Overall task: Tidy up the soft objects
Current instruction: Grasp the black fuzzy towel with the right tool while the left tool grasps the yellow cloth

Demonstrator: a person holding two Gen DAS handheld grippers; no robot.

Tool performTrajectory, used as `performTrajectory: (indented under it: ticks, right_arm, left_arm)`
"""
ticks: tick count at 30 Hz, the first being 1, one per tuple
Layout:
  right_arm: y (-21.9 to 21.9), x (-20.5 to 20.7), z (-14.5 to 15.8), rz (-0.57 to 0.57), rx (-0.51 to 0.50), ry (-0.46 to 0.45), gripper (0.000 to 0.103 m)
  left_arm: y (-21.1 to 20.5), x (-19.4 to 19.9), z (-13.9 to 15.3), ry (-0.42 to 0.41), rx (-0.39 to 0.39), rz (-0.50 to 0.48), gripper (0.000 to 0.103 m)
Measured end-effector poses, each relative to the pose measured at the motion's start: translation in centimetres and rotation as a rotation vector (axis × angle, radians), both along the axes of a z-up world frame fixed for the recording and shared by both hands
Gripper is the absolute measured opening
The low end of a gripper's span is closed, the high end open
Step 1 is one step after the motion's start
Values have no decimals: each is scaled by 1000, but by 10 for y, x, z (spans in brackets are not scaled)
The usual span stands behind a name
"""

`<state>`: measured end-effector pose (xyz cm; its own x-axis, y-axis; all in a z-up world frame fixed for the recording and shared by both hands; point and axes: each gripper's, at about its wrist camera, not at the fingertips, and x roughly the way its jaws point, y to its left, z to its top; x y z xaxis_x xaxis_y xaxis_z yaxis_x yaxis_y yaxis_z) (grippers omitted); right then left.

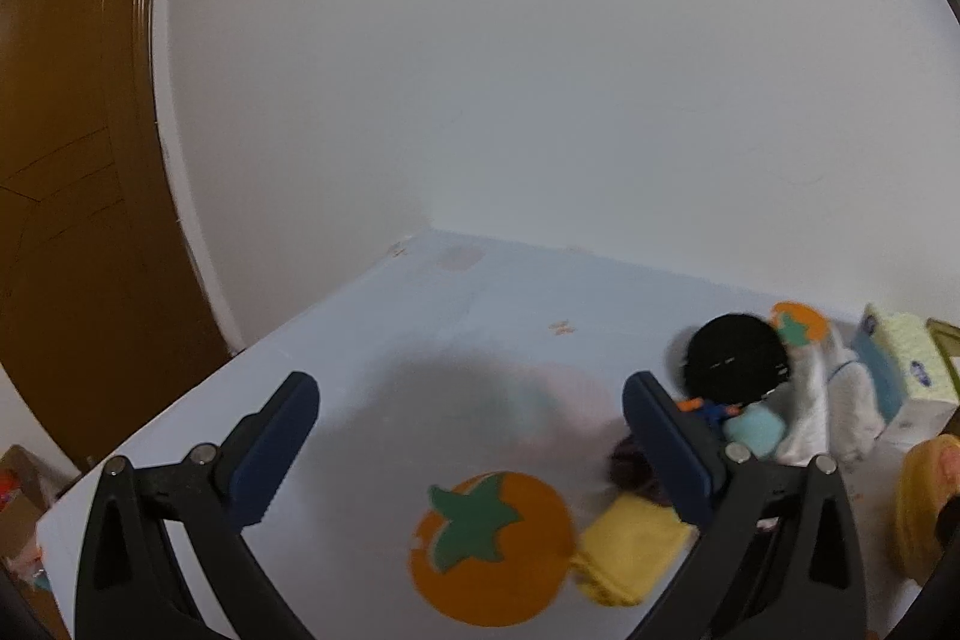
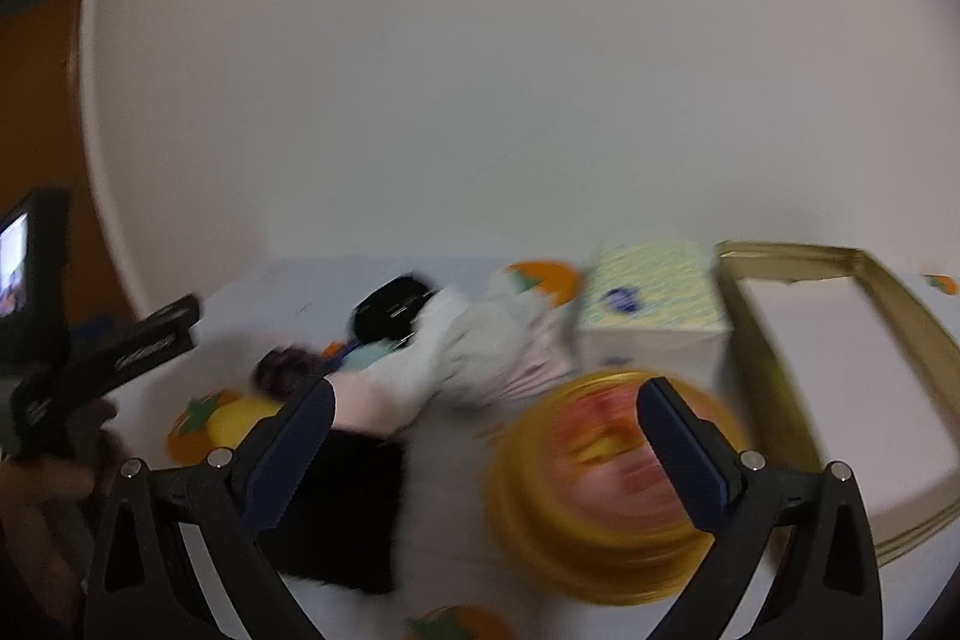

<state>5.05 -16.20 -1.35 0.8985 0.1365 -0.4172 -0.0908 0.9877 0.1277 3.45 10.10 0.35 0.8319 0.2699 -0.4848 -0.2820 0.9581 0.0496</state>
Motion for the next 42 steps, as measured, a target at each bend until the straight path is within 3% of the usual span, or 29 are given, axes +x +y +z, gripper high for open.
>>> performTrajectory:
  ticks: [4,7,11,14,16,18,21,26,30,32,34,36,38,39,42]
  right_arm:
    - [27,7,-6,110,-3,77,99]
    - [54,22,-18,179,-28,187,92]
    - [74,42,-35,188,-87,326,86]
    - [86,49,-42,208,-136,366,71]
    - [89,48,-42,223,-145,362,65]
    - [92,44,-41,258,-155,356,47]
    - [93,37,-39,315,-144,361,31]
    - [74,17,-38,401,-75,362,29]
    - [49,-4,-36,433,-39,319,29]
    - [36,-11,-35,413,-40,292,29]
    - [28,-14,-32,394,-27,277,29]
    - [22,-13,-30,377,-8,262,29]
    - [20,-10,-28,372,-1,253,29]
    - [19,-12,-29,372,-4,250,29]
    - [16,-19,-26,374,1,250,29]
  left_arm:
    - [4,3,-6,33,17,0,103]
    - [10,11,-14,80,24,-31,103]
    - [20,9,-20,143,-72,-103,103]
    - [16,10,-25,173,-100,-154,103]
    - [8,11,-29,203,-89,-200,103]
    - [-3,13,-33,228,-52,-240,103]
    - [-15,11,-39,261,-37,-317,103]
    - [-29,9,-42,304,-19,-423,103]
    - [-39,9,-49,342,11,-446,101]
    - [-40,11,-54,369,19,-442,85]
    - [-39,13,-58,395,9,-437,79]
    - [-35,13,-57,394,-33,-452,69]
    - [-34,15,-56,392,-82,-481,51]
    - [-34,14,-56,391,-79,-480,50]
    - [-35,13,-54,385,-79,-493,29]
